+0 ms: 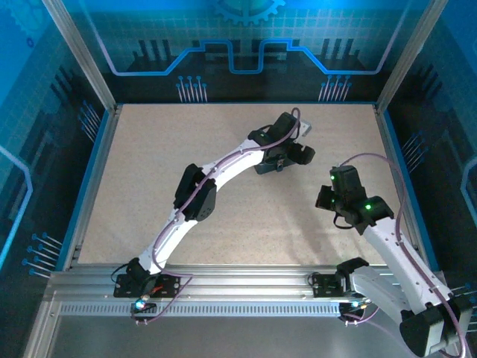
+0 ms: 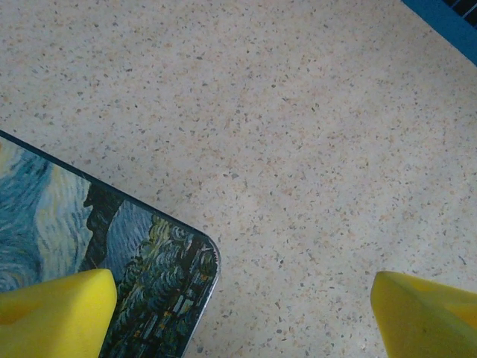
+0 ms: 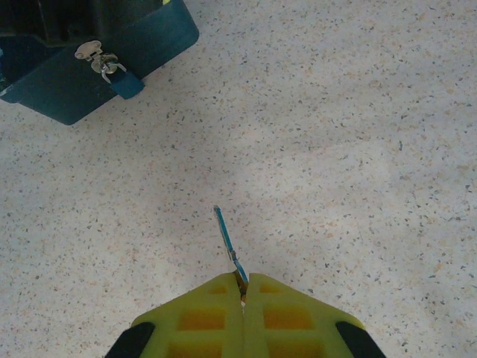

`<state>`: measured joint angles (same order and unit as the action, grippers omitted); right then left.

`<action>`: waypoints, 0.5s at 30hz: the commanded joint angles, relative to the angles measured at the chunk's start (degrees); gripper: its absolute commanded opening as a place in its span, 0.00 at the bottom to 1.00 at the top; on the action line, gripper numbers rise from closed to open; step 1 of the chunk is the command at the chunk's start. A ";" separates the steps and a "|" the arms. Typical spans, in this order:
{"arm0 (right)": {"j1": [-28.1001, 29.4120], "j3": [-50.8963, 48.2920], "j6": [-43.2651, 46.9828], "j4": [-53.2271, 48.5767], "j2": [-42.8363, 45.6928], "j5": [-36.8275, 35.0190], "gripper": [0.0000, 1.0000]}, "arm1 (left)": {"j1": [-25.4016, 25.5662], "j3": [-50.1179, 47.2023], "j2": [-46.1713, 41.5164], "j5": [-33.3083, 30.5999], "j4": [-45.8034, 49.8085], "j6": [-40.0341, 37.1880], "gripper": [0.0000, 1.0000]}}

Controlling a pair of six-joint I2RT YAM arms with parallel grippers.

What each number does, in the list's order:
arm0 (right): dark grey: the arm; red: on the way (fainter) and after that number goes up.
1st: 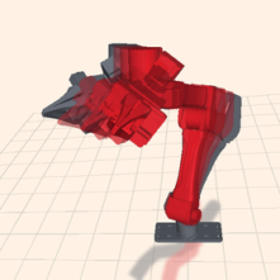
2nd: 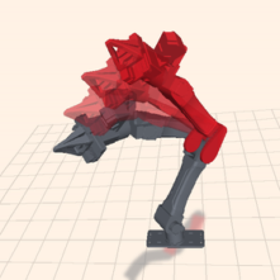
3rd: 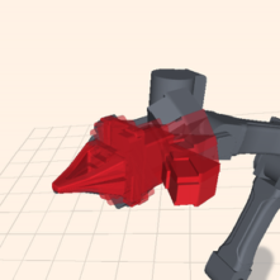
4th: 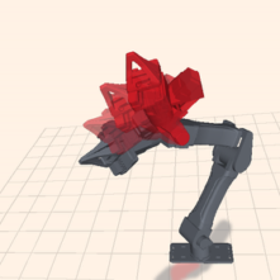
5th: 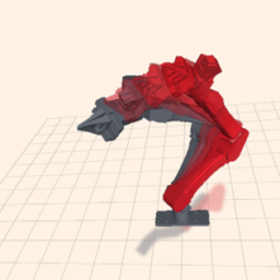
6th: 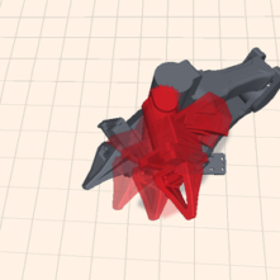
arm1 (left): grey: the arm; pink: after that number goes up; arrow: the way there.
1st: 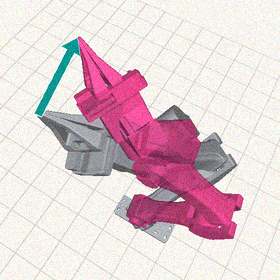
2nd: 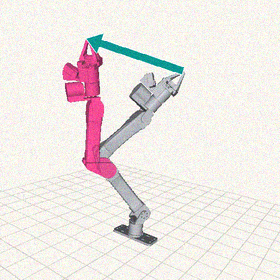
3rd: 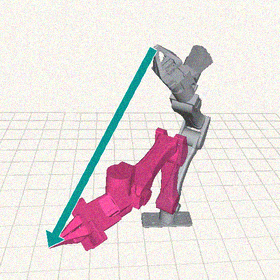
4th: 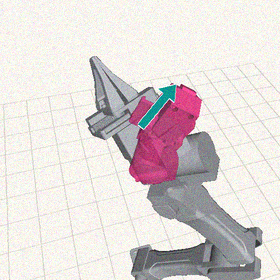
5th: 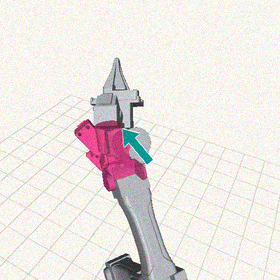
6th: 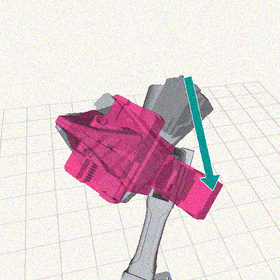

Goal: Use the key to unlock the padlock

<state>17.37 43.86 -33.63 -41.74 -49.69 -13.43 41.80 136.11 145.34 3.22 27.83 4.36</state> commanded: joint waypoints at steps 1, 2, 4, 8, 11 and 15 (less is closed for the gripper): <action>-0.92 -0.56 -0.83 -0.69 1.00 1.01 0.00 | 0.33 2.71 1.86 0.20 2.21 -0.62 0.89; -1.06 -0.69 -0.91 -0.67 0.99 1.12 0.00 | 0.45 2.80 2.08 0.28 2.59 -0.58 0.89; -1.15 -0.82 -0.97 -0.55 1.00 1.38 0.00 | 0.52 2.76 2.40 0.53 3.37 -0.63 0.88; -1.43 -0.88 -0.91 -0.55 1.09 1.53 0.00 | 0.91 2.37 2.45 0.08 4.97 -1.47 0.85; -1.71 -0.79 -0.74 -0.54 1.01 1.96 0.00 | 1.65 1.25 1.93 -0.48 5.86 -3.46 0.84; -2.21 -0.61 -0.40 -0.63 1.01 2.36 0.00 | 2.10 -1.60 0.14 -0.37 6.73 -5.26 0.80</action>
<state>16.21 43.44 -33.63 -41.78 -49.34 -11.90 42.68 136.86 146.69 2.50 29.98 1.30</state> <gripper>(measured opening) 0.041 0.806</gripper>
